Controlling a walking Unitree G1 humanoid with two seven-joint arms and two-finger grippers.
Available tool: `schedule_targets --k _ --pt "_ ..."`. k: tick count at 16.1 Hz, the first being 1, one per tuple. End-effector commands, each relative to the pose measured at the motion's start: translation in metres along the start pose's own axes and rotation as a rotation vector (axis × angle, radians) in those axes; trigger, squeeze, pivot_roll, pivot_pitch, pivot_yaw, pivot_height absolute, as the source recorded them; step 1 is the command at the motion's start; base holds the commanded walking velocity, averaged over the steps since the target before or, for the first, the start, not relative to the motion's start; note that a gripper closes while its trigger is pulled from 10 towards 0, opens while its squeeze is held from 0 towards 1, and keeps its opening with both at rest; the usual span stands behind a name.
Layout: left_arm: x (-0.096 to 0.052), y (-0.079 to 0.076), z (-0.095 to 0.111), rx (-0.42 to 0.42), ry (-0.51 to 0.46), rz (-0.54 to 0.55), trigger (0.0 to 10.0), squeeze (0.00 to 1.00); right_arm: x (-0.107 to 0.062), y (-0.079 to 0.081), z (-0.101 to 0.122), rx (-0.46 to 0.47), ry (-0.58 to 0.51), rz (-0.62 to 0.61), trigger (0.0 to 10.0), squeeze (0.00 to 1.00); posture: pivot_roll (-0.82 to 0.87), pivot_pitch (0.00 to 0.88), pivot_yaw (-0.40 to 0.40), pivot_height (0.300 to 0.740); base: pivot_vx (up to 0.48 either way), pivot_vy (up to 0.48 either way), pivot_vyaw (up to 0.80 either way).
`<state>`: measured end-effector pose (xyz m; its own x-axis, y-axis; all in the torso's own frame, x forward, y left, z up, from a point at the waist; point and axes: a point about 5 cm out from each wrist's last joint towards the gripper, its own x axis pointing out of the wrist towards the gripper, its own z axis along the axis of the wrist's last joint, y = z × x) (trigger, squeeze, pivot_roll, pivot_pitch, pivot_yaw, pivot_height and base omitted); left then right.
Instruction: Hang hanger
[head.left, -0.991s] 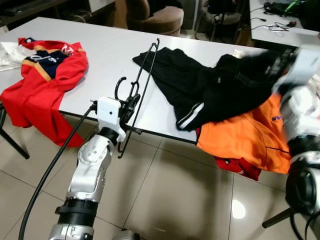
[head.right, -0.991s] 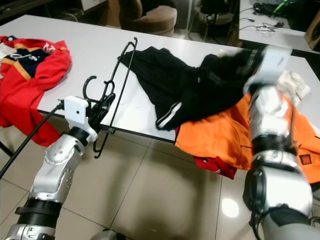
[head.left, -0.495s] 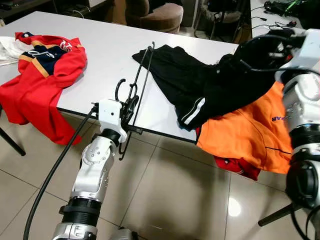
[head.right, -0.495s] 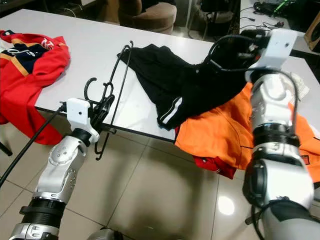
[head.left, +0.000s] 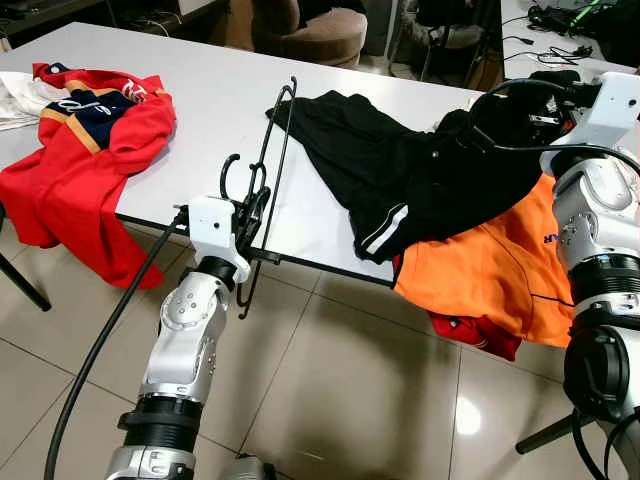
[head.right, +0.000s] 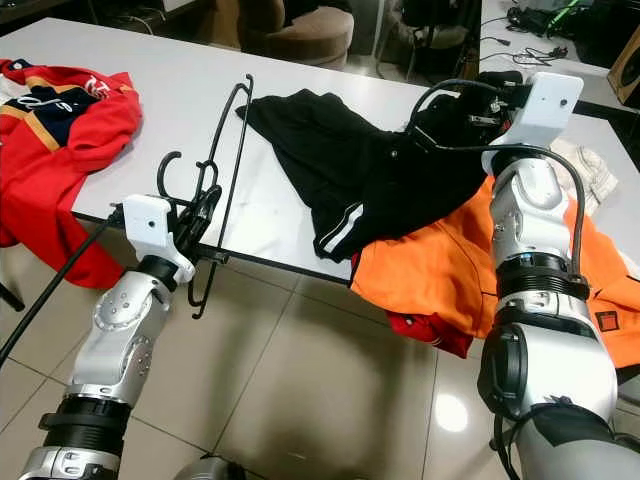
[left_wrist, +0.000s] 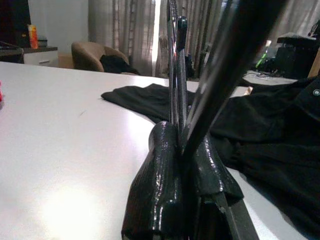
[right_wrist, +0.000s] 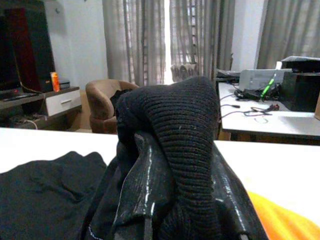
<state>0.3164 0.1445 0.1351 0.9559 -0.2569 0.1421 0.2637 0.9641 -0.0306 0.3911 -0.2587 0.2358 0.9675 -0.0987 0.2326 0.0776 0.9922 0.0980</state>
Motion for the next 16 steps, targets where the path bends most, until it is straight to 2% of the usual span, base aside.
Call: schedule_targets --k 1,3,10,16 --pt "0.0053 -0.0036 0.0097 -0.004 -0.043 -0.013 10.0 0.0 -0.0016 -0.0041 0.001 0.01 -0.01 -0.017 0.0 0.15 -0.02 0.0 -0.038 0.74 0.0 0.0 0.0" --pt "0.0075 -0.0049 0.01 0.018 -0.038 -0.022 10.0 0.0 -0.0022 -0.0045 -0.0002 0.008 -0.006 -0.017 0.0 0.15 -0.02 0.0 -0.039 0.74 0.0 0.0 0.0" --pt "0.0086 -0.0069 0.0105 0.047 -0.037 -0.037 10.0 0.0 -0.0046 0.0003 -0.0086 0.01 0.015 -0.008 0.0 0.15 -0.02 0.0 -0.038 0.74 -0.263 0.0 0.0" --pt "0.0108 -0.0076 0.0119 0.065 -0.046 -0.042 10.0 0.0 -0.0032 0.0007 -0.0052 0.009 0.005 -0.006 0.0 0.15 -0.02 0.0 -0.042 0.74 -0.264 0.0 0.0"
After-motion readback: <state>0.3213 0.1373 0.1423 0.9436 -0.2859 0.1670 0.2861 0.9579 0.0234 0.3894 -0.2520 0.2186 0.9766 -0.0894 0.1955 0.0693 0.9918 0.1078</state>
